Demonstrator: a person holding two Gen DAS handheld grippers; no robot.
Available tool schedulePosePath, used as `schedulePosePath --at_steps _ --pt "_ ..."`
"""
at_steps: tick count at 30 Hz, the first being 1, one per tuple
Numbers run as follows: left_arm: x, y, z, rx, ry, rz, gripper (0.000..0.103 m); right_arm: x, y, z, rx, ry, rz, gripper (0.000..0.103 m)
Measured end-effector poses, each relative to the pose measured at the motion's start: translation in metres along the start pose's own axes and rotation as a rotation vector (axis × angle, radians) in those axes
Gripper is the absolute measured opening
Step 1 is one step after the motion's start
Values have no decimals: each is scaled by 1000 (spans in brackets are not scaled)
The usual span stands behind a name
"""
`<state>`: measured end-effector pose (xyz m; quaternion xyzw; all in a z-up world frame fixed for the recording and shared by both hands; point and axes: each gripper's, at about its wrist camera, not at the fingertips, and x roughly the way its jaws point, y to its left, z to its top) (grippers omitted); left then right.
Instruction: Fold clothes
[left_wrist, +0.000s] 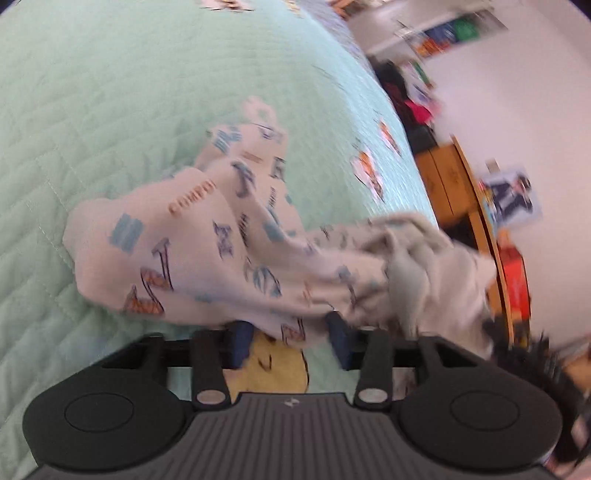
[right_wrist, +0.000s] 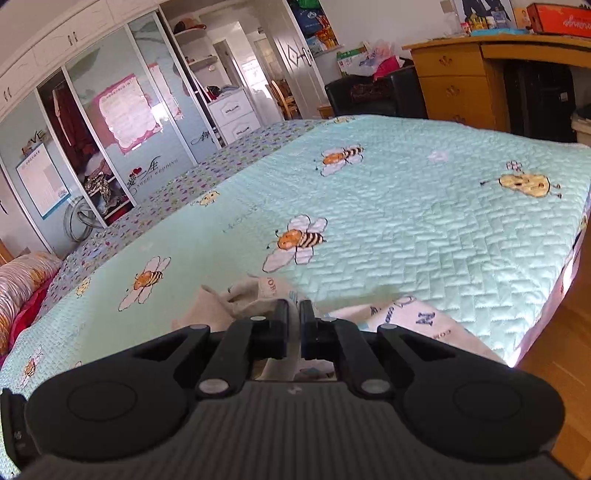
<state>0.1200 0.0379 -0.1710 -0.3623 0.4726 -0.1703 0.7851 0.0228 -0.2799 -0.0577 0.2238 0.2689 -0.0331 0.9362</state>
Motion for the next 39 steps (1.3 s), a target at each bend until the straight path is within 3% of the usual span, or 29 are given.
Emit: schedulePosePath --at_steps 5,10,14,15,17,19,21,22,26,29,34,39 --pt "-38 -25 3 132 -143 38 5 -11 1 -2 14 -5 13 6" --pt "-130 -53 20 258 -447 74 5 -31 25 0 27 -23 132 6" --pt "-217 -69 21 329 -704 108 5 -48 66 -6 18 14 376 15" --pt "-240 -68 20 341 -768 125 5 -51 79 -10 -12 55 471 29" --pt "-279 -58 19 346 -844 160 5 -57 103 -18 -72 126 649 44" --pt "-302 -44 15 351 -844 181 5 -66 117 -22 -115 97 718 47" --pt "-307 -23 7 345 -807 240 5 -62 127 -21 -151 73 711 63" --pt "-304 -10 1 324 -782 276 5 -54 133 -20 -168 82 690 66" --pt "-293 51 -24 170 -691 397 5 -2 162 -31 -259 187 575 66" --pt "-293 94 -38 34 -622 474 6 22 186 -50 -314 261 546 66" --pt "-317 125 -50 -90 -646 442 6 48 229 -80 -423 336 546 66" --pt "-323 134 -66 -138 -634 446 7 83 273 -84 -398 441 601 66"
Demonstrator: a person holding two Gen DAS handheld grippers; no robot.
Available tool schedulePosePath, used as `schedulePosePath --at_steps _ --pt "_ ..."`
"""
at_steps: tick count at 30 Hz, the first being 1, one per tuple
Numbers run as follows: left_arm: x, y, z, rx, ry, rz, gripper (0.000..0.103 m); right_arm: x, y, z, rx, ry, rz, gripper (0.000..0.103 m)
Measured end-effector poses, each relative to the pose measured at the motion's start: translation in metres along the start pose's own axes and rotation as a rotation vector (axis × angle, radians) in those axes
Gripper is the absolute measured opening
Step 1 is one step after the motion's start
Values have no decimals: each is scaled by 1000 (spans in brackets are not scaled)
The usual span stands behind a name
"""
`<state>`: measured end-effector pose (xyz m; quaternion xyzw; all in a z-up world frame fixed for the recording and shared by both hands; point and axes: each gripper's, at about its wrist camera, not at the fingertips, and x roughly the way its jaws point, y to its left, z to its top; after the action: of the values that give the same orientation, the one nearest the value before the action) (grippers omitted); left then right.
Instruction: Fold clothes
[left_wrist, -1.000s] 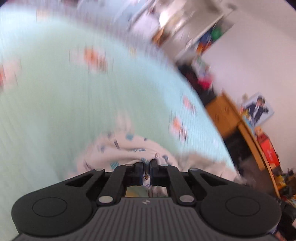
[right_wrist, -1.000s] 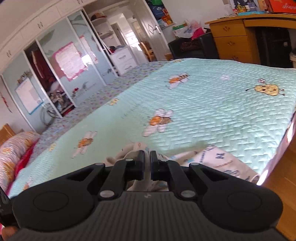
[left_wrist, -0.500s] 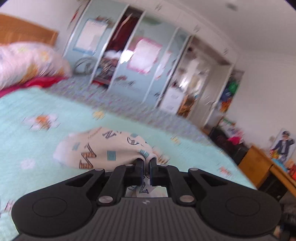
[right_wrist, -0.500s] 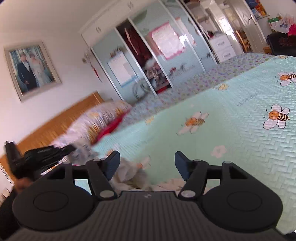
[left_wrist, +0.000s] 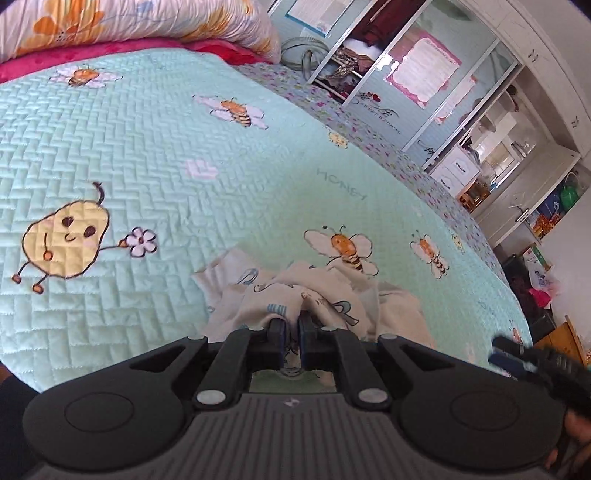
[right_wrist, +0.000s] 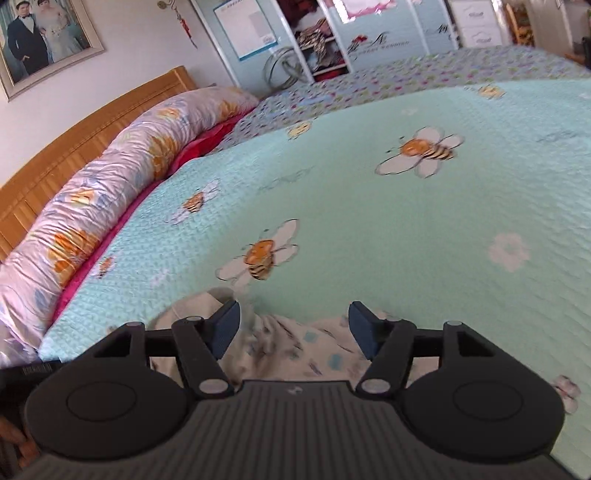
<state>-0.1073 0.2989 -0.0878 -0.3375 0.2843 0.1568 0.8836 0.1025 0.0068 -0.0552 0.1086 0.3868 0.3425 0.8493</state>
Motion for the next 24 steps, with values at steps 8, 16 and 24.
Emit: schedulePosePath --at_steps 8,16,24 --pt "9 29 -27 -44 82 26 7 116 61 46 -21 275 67 66" --pt "3 37 -24 -74 79 -5 7 201 123 24 -277 505 -183 6" --pt "-3 27 -23 -66 59 -46 7 24 58 97 1 -76 -91 3"
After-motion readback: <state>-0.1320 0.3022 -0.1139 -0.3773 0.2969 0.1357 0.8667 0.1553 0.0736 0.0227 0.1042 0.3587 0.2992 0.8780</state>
